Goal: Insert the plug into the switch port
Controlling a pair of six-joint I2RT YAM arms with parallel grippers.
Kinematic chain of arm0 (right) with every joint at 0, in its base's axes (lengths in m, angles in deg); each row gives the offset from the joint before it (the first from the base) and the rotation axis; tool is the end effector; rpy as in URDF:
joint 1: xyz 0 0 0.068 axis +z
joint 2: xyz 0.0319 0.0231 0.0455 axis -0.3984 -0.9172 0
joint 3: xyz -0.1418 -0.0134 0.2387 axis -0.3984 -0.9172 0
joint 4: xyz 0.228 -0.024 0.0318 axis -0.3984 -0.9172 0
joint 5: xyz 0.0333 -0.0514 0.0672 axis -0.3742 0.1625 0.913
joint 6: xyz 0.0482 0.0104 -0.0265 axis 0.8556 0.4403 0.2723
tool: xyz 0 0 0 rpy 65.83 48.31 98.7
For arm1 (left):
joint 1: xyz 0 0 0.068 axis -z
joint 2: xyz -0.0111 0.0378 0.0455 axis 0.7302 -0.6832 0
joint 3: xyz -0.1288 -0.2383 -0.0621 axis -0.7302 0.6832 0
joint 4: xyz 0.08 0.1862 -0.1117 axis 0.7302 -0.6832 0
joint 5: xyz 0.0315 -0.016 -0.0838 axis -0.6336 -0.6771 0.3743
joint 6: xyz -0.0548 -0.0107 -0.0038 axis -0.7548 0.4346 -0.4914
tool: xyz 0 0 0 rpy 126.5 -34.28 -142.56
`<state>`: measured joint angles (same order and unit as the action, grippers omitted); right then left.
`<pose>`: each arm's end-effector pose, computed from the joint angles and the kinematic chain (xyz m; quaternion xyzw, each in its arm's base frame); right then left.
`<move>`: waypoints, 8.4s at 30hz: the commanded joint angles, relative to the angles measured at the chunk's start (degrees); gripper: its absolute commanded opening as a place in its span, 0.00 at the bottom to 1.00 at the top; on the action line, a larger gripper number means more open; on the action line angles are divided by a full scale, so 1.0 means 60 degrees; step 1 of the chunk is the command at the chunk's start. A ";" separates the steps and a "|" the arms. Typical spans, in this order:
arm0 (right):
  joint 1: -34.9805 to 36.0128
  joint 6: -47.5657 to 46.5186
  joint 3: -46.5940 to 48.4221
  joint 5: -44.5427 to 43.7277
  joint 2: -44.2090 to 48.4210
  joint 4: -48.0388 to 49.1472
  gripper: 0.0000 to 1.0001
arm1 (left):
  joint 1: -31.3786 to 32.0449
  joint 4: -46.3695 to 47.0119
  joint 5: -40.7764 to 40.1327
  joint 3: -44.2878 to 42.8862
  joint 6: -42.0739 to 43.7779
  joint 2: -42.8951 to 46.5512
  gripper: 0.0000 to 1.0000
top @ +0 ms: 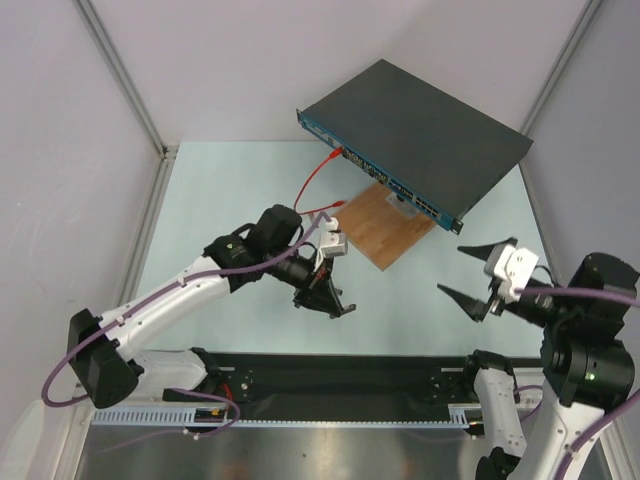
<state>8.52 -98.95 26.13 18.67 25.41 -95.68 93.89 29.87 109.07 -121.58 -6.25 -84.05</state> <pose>0.0091 0.0344 0.4360 -0.4638 0.5936 0.1714 0.6349 0.1283 -0.1815 0.3262 0.5353 0.6588 -0.4901 0.1982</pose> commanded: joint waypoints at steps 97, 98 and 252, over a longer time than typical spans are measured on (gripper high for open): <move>0.9202 0.8387 0.0666 -0.0002 -0.7747 0.4903 0.00 | 0.0224 -0.0081 -0.4718 0.0569 0.6784 0.5356 0.46; 0.9188 0.8461 0.0696 0.0028 -0.7790 0.4947 0.00 | 0.0328 -0.0067 -0.4747 0.0570 0.6842 0.5298 0.46; -0.1213 1.4540 -0.4783 -0.1862 -0.3279 0.9518 0.00 | 0.1853 0.2863 -1.0928 -0.5993 -0.2693 -0.4576 0.00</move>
<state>-1.73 -10.36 -2.77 5.84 6.76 -40.69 106.23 44.84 43.36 -155.16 -21.04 -109.86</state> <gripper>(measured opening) 0.447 0.173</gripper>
